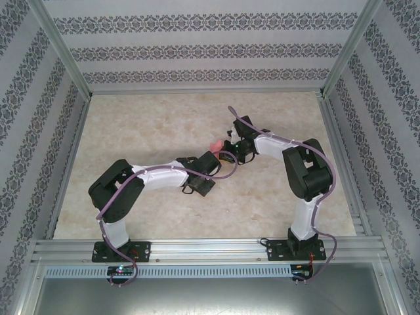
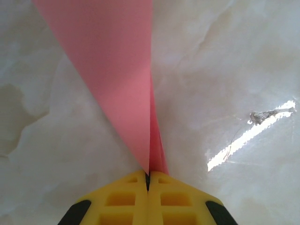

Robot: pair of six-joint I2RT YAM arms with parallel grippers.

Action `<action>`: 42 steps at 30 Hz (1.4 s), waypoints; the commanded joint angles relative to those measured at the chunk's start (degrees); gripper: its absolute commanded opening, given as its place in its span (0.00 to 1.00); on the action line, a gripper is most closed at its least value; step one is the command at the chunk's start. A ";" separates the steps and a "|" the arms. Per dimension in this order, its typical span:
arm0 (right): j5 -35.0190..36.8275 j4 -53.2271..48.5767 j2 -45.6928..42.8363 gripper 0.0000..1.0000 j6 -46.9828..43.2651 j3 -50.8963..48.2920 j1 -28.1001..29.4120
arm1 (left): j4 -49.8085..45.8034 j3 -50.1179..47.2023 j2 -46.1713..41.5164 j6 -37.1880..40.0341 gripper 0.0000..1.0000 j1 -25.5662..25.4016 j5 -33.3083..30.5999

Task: Fold a paper plane with a square sheet of paper (pick it up from the middle)
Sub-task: Fold the wing for the fifth time at the center of the table.

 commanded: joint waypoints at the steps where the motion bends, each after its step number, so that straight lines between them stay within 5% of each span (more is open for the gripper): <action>1: 0.60 -0.82 1.91 0.00 -1.85 1.95 0.28 | -4.41 -0.07 -0.98 3.39 0.00 0.92 -0.54; 19: 3.96 -4.23 7.25 0.00 -3.06 6.37 0.55 | -2.93 -0.86 -4.30 5.18 0.05 2.46 5.94; 29: 5.61 -6.29 8.07 0.00 -4.05 6.39 0.73 | 2.73 -3.64 -10.01 -2.06 0.14 8.42 16.54; 42: 5.55 -6.48 7.92 0.00 -4.17 6.37 0.90 | 12.24 -3.64 -3.28 -11.40 0.12 13.50 26.85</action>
